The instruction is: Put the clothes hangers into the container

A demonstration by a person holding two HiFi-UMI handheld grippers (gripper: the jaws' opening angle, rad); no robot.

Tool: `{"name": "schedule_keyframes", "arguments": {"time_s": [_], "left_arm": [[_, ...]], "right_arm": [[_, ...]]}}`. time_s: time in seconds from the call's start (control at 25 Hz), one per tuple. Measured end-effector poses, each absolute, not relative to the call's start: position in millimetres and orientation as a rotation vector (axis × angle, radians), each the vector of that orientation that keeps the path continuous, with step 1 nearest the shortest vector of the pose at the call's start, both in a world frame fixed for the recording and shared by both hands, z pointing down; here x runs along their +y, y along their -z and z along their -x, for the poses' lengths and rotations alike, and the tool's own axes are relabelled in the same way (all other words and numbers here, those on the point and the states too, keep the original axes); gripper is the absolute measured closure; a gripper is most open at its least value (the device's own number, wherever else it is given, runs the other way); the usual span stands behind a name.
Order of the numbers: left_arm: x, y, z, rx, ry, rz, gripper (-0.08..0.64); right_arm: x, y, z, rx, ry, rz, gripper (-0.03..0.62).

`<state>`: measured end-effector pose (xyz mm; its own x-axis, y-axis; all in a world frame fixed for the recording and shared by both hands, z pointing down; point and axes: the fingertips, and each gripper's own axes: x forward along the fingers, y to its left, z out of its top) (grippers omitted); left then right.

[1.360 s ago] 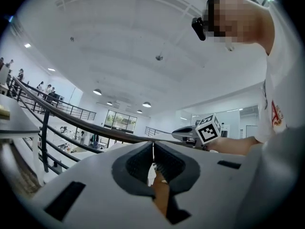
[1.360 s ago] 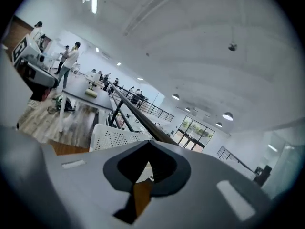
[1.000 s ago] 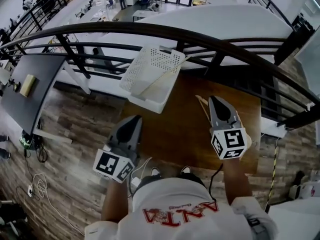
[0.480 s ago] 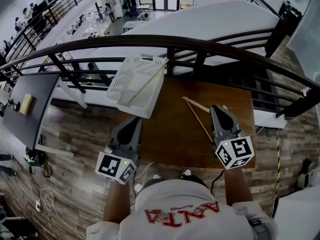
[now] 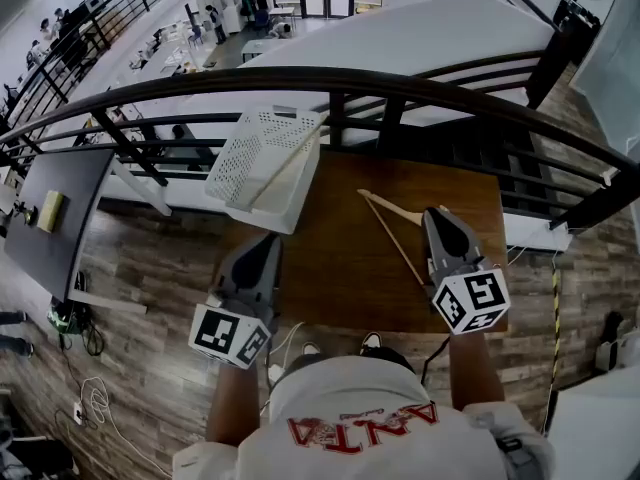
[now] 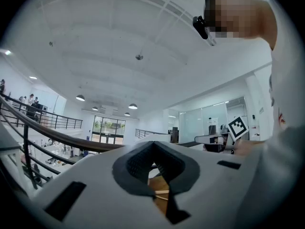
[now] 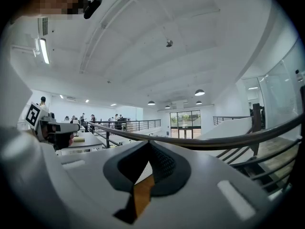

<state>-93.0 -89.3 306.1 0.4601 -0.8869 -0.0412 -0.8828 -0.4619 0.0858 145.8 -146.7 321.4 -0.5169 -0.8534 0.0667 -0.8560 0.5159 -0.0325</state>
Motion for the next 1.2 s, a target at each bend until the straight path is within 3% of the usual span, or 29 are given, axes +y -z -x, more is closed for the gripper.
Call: {"name": "schedule_keyframes", "arguments": {"time_s": [0.48,0.6,0.68,0.96,1.2], "left_arm": [[-112,-326,15,-1.425,0.042,-2.7,0.551],[-124,-335,-16,-1.419,0.025,-2.692,0.551],[-130,-345,-34,-1.411,-0.003,-2.681,0.551],[-141,-400,-74,-1.363,-0.125,-2.591,0.551],[-160,-422,-78,-1.329,-0.159,-2.595,0.551]], "right_arm": [[-172,-401,-280,-2.247,-0.281,-1.706,0.582],[-178,-438,-313,-2.167,-0.383,-1.674,0.556],[-182,-464,-326,-2.129,-0.435,-1.635,0.503],[-207,-561,-334,-2.028,-0.566,-1.47,0.413],[-234,-630,-313,-1.954,-0.62,-1.384,0.395]]}}
